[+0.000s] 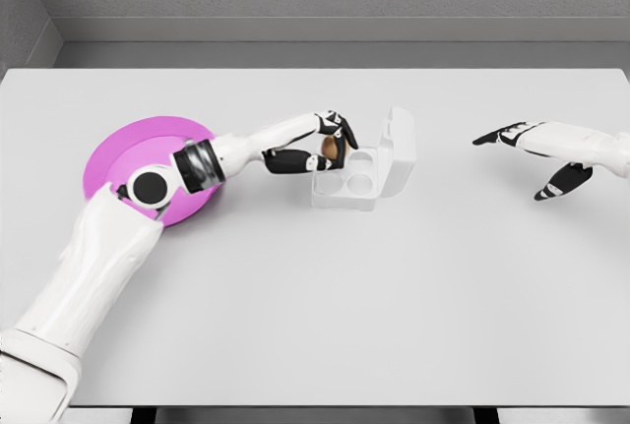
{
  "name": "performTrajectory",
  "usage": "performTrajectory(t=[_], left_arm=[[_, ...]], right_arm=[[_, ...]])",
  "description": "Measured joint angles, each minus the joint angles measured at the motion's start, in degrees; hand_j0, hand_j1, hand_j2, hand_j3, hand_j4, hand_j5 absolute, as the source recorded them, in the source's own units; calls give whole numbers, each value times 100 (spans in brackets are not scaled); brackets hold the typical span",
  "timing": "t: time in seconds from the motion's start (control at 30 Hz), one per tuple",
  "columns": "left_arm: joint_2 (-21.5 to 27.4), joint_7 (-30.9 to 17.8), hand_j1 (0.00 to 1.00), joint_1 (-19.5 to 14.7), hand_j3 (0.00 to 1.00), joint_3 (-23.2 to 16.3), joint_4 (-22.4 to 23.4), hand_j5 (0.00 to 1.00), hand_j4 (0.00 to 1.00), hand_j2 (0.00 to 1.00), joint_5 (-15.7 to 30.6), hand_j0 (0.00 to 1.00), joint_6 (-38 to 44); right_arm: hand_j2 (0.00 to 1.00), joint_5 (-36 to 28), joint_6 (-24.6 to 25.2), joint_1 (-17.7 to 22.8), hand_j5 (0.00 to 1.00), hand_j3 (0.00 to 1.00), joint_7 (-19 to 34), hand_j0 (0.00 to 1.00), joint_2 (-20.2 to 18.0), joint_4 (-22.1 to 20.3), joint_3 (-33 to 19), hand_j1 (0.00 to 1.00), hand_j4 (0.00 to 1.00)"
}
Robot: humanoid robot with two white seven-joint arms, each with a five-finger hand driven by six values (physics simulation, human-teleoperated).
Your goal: Pack egg into the box and close the box lid
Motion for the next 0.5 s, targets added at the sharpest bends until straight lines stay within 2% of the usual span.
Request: performTrajectory(t=[0.23,0.5], left_arm=[[-233,-1,25,9,25,-41,431,25,25,25,36,25,-21],[-247,0,25,35,25,-13,614,25,25,25,631,25,-211]], right_arm=[[100,1,0,0,100,100,0,100,0,-6,36,100,100],[100,0,0,0,100,100,0,100,0,-3,46,100,100]])
